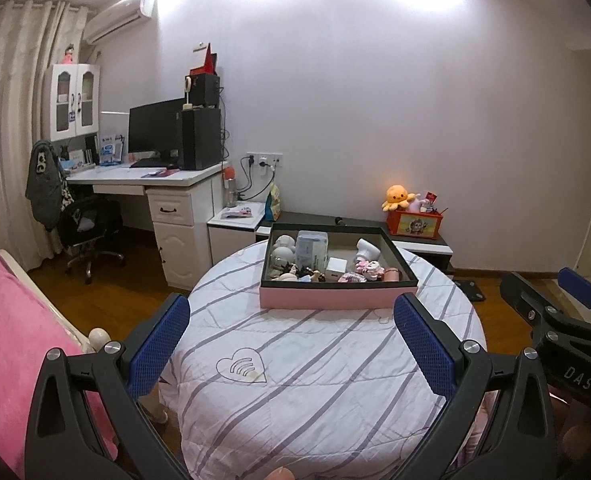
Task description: Organize rigid objects
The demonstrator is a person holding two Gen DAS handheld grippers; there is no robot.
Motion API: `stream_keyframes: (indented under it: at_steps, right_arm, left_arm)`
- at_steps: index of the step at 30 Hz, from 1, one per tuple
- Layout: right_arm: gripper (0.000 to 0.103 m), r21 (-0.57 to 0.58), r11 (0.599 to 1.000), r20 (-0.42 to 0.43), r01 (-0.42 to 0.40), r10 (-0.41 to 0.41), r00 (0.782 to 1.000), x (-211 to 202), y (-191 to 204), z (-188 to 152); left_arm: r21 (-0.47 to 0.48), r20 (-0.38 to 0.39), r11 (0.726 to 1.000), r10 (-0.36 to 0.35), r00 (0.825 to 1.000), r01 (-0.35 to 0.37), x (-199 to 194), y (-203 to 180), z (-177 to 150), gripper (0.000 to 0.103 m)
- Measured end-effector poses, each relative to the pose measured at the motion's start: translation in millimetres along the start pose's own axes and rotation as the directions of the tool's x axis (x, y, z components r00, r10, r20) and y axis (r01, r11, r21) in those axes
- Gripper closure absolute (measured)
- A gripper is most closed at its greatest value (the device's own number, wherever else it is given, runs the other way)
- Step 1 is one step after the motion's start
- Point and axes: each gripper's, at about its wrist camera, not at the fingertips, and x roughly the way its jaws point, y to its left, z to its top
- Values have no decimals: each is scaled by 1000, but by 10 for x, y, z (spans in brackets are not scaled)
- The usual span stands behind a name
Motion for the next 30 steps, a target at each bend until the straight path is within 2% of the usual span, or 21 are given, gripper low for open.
stream_keyframes:
  at_steps: [7, 30]
  right_arm:
    - [0, -7, 1000, -10, 1, -1, 1000, 43, 45, -26]
    - [0, -19, 1000, -28, 4, -5, 1000, 158, 62, -71]
  left_arm:
    - [-1, -31, 1000, -10, 999, 10, 96, 15, -39, 0]
    - [0, -46, 999, -50, 998, 50, 133, 44, -66, 0]
